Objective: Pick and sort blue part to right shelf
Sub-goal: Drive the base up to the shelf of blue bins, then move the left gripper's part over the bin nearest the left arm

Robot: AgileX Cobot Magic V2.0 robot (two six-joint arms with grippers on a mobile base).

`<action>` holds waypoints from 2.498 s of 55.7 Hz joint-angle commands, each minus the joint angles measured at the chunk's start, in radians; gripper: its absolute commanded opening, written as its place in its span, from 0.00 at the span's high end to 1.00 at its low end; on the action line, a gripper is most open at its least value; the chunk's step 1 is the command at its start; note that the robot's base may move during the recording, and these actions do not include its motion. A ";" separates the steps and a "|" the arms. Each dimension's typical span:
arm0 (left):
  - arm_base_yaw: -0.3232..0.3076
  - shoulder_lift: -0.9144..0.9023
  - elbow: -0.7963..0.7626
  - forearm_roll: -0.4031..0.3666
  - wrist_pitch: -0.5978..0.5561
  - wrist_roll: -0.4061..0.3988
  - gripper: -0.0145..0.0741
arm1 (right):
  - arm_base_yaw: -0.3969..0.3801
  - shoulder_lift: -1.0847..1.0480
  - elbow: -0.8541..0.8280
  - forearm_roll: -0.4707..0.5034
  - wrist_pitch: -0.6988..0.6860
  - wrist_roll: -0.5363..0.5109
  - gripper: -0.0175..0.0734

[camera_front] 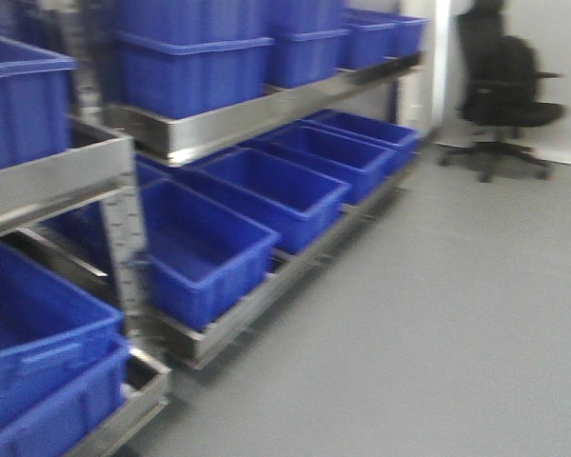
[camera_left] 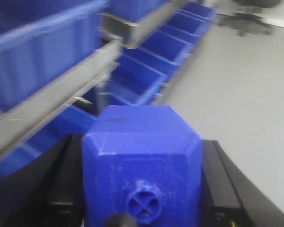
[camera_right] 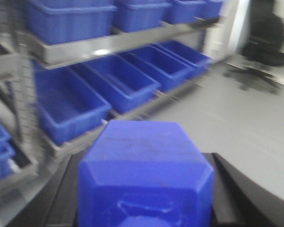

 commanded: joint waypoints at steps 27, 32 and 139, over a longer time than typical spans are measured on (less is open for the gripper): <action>-0.001 0.009 -0.031 -0.002 -0.087 -0.003 0.47 | -0.003 0.016 -0.025 0.007 -0.091 -0.006 0.53; -0.001 0.009 -0.031 -0.002 -0.087 -0.003 0.47 | -0.003 0.016 -0.025 0.007 -0.091 -0.006 0.53; -0.001 0.022 -0.072 -0.002 -0.087 0.000 0.47 | -0.003 0.016 -0.025 0.007 -0.115 -0.006 0.53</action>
